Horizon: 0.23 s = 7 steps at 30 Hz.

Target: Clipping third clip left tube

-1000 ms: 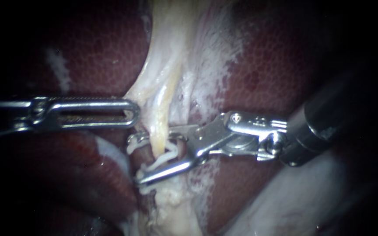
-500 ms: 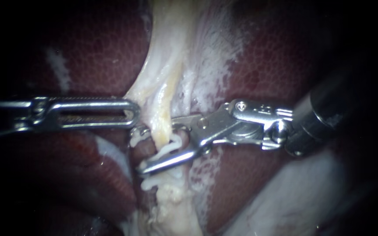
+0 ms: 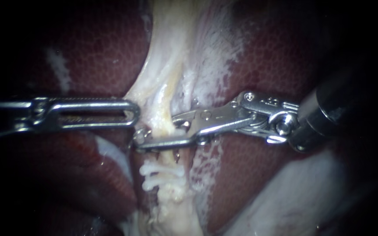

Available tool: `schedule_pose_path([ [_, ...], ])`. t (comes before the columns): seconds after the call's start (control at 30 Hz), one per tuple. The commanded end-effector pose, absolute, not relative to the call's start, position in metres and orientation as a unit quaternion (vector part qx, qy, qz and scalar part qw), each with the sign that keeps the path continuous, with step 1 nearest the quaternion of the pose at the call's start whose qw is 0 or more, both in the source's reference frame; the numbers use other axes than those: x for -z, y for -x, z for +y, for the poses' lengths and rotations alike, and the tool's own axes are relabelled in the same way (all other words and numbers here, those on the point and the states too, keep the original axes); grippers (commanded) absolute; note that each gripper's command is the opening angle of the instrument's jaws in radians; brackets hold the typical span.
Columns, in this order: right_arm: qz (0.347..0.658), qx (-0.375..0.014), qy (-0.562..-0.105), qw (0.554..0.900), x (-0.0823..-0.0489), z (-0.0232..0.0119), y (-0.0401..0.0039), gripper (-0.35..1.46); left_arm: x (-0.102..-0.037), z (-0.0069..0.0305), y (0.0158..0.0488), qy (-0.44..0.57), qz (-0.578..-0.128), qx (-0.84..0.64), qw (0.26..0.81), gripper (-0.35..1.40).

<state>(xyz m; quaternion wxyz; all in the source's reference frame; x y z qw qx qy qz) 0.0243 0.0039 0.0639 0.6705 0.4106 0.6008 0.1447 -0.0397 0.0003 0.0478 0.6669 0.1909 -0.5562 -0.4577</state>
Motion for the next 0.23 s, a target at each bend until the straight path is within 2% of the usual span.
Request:
schedule_pose_path([
  [0.03,0.601,-0.144,-0.41,0.671,-0.0639,0.0038,-0.0243,-0.35,-0.0477,0.0003,0.0397,-0.191,-0.556,0.458,0.667,-0.35],
  [0.23,0.6,-0.146,-0.412,0.67,-0.064,0.0036,-0.0243,-0.35,-0.0478,0.0003,0.0398,-0.191,-0.556,0.458,0.667,-0.35],
])
